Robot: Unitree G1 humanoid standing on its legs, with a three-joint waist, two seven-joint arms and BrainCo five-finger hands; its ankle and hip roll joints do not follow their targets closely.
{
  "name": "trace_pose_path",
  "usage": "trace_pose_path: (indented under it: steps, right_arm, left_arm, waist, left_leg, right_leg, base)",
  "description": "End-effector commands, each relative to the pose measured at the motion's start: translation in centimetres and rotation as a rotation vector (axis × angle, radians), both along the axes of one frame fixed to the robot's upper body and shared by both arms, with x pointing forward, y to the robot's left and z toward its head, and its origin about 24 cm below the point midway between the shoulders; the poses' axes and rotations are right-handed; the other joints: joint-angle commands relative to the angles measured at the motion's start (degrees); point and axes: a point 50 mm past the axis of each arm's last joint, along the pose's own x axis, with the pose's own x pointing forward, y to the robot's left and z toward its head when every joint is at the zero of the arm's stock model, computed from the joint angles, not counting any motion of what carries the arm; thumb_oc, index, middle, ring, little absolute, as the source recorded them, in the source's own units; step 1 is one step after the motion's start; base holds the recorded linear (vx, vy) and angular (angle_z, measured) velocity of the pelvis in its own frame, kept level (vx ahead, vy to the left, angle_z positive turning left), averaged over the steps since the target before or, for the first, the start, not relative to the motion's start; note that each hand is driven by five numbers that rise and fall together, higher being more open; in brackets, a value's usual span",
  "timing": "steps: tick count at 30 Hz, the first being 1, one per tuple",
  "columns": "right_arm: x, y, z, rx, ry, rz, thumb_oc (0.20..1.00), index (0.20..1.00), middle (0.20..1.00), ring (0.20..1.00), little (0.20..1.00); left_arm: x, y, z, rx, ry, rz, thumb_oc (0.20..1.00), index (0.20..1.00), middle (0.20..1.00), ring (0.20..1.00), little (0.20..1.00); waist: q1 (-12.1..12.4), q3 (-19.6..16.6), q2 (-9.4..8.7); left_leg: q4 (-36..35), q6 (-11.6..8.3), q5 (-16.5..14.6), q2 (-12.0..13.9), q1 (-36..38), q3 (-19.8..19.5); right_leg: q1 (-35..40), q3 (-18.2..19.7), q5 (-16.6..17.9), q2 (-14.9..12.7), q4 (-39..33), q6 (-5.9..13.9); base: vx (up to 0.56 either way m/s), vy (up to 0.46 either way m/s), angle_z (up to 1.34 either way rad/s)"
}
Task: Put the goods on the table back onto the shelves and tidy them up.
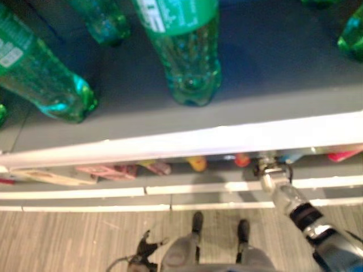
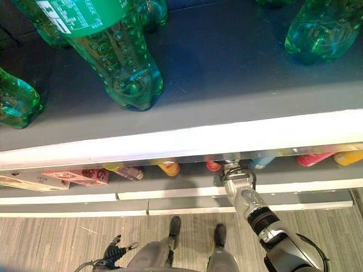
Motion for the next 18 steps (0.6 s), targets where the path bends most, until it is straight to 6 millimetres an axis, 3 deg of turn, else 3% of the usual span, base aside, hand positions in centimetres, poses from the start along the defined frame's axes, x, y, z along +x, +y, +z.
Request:
trace_pose_path:
  steps: [1,18]
  right_arm:
    - [1.6,0.1,3.7,-0.035,-0.174,0.011,0.2,0.2,0.2,0.2,0.2]
    - [0.5,-1.9,3.0,-0.053,-0.174,-0.047,0.2,0.2,0.2,0.2,0.2]
  left_arm:
    - [3.1,0.3,1.0,0.059,-0.086,-0.074,1.0,1.0,1.0,1.0,1.0]
    - [2.7,0.3,0.9,0.064,-0.08,-0.082,1.0,1.0,1.0,1.0,1.0]
  waist:
    - [1.8,0.8,-1.57]
    - [0.3,1.0,-0.8]
  left_leg:
    - [0.1,1.76,-6.7,-2.9,3.7,-0.1]
    - [0.1,1.59,-7.3,-2.9,4.6,0.7]
  right_leg:
    - [-0.4,2.6,-2.8,-1.4,0.4,1.76]
    - [0.2,3.1,-3.2,-1.4,0.4,1.81]
  base:
    - [0.0,0.0,0.0]
    - [0.0,0.0,0.0]
